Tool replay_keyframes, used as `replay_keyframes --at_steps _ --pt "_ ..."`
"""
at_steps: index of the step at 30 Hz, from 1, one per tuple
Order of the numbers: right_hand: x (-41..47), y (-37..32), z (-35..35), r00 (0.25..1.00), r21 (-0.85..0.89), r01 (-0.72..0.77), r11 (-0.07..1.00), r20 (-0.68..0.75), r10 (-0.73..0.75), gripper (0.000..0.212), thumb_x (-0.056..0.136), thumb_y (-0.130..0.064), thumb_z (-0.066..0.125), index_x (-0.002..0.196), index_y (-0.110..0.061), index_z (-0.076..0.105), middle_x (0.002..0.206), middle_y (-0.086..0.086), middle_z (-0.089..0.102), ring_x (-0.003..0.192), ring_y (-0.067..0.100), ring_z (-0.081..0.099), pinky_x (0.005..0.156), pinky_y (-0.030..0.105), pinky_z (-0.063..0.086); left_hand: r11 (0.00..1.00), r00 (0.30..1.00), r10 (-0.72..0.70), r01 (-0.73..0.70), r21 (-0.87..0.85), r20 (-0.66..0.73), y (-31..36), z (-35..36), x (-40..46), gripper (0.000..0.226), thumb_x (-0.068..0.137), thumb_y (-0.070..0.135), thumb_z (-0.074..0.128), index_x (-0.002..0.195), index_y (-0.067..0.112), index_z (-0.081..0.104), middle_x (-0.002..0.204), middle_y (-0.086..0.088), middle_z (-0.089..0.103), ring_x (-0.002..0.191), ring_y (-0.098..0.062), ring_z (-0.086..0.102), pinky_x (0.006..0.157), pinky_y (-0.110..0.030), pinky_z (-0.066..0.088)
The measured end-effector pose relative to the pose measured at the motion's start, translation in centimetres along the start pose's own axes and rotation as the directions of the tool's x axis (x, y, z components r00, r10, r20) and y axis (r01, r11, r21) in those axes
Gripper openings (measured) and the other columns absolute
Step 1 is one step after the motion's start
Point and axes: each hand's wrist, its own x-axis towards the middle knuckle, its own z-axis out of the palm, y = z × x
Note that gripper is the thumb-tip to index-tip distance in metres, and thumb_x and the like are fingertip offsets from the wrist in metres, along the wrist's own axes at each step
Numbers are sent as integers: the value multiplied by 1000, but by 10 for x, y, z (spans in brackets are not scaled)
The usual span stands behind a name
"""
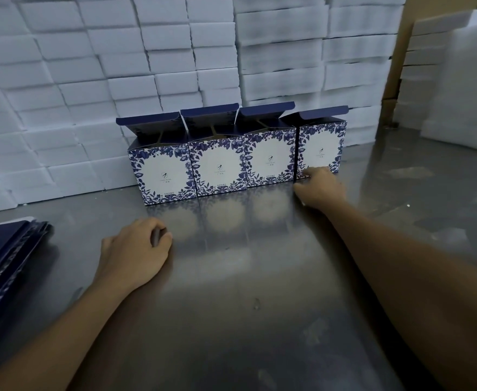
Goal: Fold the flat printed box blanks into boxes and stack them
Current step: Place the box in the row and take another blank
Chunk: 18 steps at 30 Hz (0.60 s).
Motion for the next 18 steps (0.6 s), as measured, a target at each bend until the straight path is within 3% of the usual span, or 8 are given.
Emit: replay_keyframes --at_steps 2,8,18 --pt "-3 -1 1 998 -78 48 996 34 -46 40 87 -37 55 123 -21 65 132 12 61 122 33 57 108 45 36 1000 1000 7 -7 -1 -4 1 0 0 13 95 46 48 99 36 57 97 14 53 94 -13 50 88 -38 28" --pt "-32 -8 4 981 -229 177 957 114 -154 36 98 -38 40 118 -19 63 130 14 59 122 31 52 107 45 33 999 999 37 -36 12 -20 4 -3 -5 12 96 40 50 96 31 59 94 8 57 87 -15 50 85 -38 31" --pt "-125 -52 11 949 -220 293 930 186 -255 41 99 -37 37 128 -16 58 137 10 54 128 32 47 108 45 30 997 998 56 -55 53 -16 18 -15 -28 16 95 28 50 94 16 61 95 -4 62 90 -27 57 80 -38 41"
